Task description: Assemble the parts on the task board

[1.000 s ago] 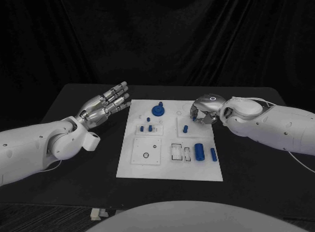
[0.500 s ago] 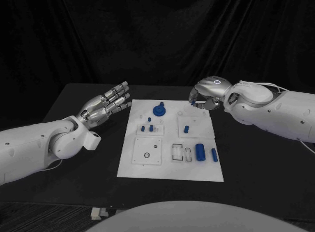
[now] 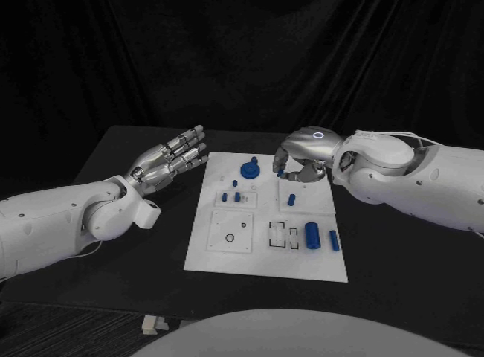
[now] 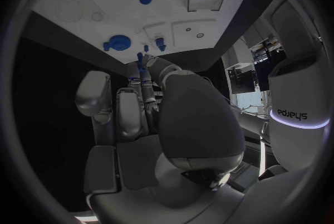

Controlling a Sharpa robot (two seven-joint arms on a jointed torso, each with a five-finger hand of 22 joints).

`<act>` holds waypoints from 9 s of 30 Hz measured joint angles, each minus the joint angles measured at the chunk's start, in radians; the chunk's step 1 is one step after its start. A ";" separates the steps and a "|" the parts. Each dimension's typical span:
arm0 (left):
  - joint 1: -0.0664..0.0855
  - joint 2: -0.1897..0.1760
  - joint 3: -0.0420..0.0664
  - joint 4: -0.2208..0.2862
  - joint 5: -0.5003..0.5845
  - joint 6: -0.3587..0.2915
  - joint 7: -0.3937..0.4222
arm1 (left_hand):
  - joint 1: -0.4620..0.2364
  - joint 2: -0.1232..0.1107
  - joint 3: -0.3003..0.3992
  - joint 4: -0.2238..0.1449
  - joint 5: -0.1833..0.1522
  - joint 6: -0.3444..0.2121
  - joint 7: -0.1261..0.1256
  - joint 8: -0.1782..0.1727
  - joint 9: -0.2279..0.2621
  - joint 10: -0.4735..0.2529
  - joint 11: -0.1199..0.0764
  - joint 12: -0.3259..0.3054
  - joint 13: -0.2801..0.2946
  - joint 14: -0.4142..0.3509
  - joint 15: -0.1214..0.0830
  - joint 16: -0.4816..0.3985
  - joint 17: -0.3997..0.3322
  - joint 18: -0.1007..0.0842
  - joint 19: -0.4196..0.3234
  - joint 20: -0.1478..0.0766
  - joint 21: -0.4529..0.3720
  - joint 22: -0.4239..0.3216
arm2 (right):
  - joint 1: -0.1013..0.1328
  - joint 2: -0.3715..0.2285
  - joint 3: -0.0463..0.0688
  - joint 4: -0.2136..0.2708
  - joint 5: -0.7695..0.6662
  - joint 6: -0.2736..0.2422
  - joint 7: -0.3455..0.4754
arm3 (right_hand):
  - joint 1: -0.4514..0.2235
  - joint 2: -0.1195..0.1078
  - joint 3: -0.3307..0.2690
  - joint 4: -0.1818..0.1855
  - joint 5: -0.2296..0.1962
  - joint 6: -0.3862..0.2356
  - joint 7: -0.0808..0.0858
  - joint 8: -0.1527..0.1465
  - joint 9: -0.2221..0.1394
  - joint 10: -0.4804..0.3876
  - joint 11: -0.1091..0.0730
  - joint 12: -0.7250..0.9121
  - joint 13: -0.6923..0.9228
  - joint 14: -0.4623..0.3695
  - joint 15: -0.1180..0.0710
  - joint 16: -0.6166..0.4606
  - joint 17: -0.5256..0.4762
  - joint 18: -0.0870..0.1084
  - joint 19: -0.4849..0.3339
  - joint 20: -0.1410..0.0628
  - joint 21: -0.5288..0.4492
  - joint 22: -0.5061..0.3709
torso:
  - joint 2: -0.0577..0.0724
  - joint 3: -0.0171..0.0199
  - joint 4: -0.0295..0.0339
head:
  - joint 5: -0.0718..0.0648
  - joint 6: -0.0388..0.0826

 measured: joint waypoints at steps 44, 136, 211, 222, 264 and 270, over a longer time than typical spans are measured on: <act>-0.021 -0.006 0.000 0.003 0.000 0.002 0.000 | 0.004 0.004 -0.003 -0.003 0.000 0.028 0.036 0.008 0.005 0.006 0.013 0.000 0.002 0.000 0.000 0.000 0.001 0.000 0.000 0.000 0.000 -0.003 | -0.159 0.184 0.000 -0.067 0.001 0.050 -0.008 | 0.005 0.002 0.008 -0.011 0.036 -0.015 0.004 -0.020 0.061 0.003 0.004 -0.032 0.000 -0.001 0.007 0.000 0.003 0.000 0.000 0.000 0.000 0.000 | 0.000 0.0008 -0.0004 | 0.060 0.000; -0.025 0.013 0.000 -0.018 0.001 0.042 -0.019 | 0.011 0.011 -0.011 0.000 0.000 0.057 0.093 0.016 0.009 0.003 0.002 0.000 0.002 0.000 0.000 0.000 0.000 0.000 0.004 0.004 0.000 0.014 | -0.196 0.214 0.000 -0.084 -0.020 0.068 -0.032 | 0.016 0.005 0.026 -0.043 0.036 -0.041 0.023 -0.054 0.060 0.015 0.011 -0.050 0.003 0.002 0.009 -0.007 -0.013 0.000 -0.004 0.004 -0.016 0.000 | -0.001 0.0004 -0.0001 | 0.060 0.000; -0.030 0.008 0.000 -0.020 0.001 0.053 -0.015 | 0.021 0.021 -0.018 -0.007 0.000 0.069 0.105 0.030 0.013 -0.001 -0.002 0.000 0.002 -0.004 0.003 0.000 0.000 0.000 0.007 0.007 0.004 0.016 | -0.098 0.015 -0.001 -0.086 0.058 0.040 -0.115 | -0.047 -0.083 -0.342 0.218 -0.119 -0.251 -0.063 -0.146 -0.066 -0.447 0.051 0.119 0.004 -0.083 0.025 -0.073 -0.136 0.008 -0.077 0.023 -0.234 0.000 | 0.000 0.0010 -0.0003 | 0.035 0.000; -0.033 0.009 0.000 -0.023 0.001 0.057 -0.018 | 0.021 0.021 -0.018 -0.007 0.000 0.070 0.105 0.034 0.013 -0.001 -0.002 0.000 0.002 -0.004 0.003 0.000 0.000 0.000 0.007 0.007 0.004 0.016 | -0.122 0.023 0.000 -0.099 0.060 0.061 -0.103 | -0.015 -0.036 -0.302 0.195 -0.004 -0.215 -0.052 -0.126 -0.041 -0.349 0.042 0.164 0.021 -0.074 0.019 -0.058 -0.116 0.008 -0.064 0.018 -0.218 0.000 | 0.000 0.0012 0.0008 | 0.033 0.000; -0.041 0.018 0.000 -0.030 0.001 0.073 -0.029 | 0.011 0.030 -0.027 0.003 -0.010 0.088 0.116 0.043 0.015 0.002 0.002 0.000 0.002 0.006 0.020 0.000 0.002 0.000 0.014 0.014 0.008 0.030 | -0.134 0.014 0.000 -0.092 0.052 0.064 -0.108 | 0.040 -0.006 -0.148 0.049 0.160 -0.064 -0.003 -0.040 0.077 -0.130 0.005 0.191 0.042 -0.044 0.013 -0.046 -0.094 0.008 -0.034 0.009 -0.158 0.000 | -0.001 0.0010 -0.0002 | 0.040 0.000; -0.042 0.019 0.000 -0.031 0.001 0.074 -0.032 | 0.011 0.030 -0.027 0.003 -0.010 0.088 0.116 0.043 0.016 0.002 0.002 0.000 0.002 0.006 0.020 0.000 0.003 0.000 0.014 0.014 0.008 0.032 | -0.134 0.006 0.000 -0.081 0.051 0.053 -0.108 | 0.040 -0.006 -0.133 0.034 0.159 -0.055 0.005 -0.022 0.099 -0.102 0.000 0.191 0.043 -0.044 0.013 -0.046 -0.100 0.008 -0.034 0.009 -0.158 0.000 | -0.001 0.0010 0.0000 | 0.043 0.000</act>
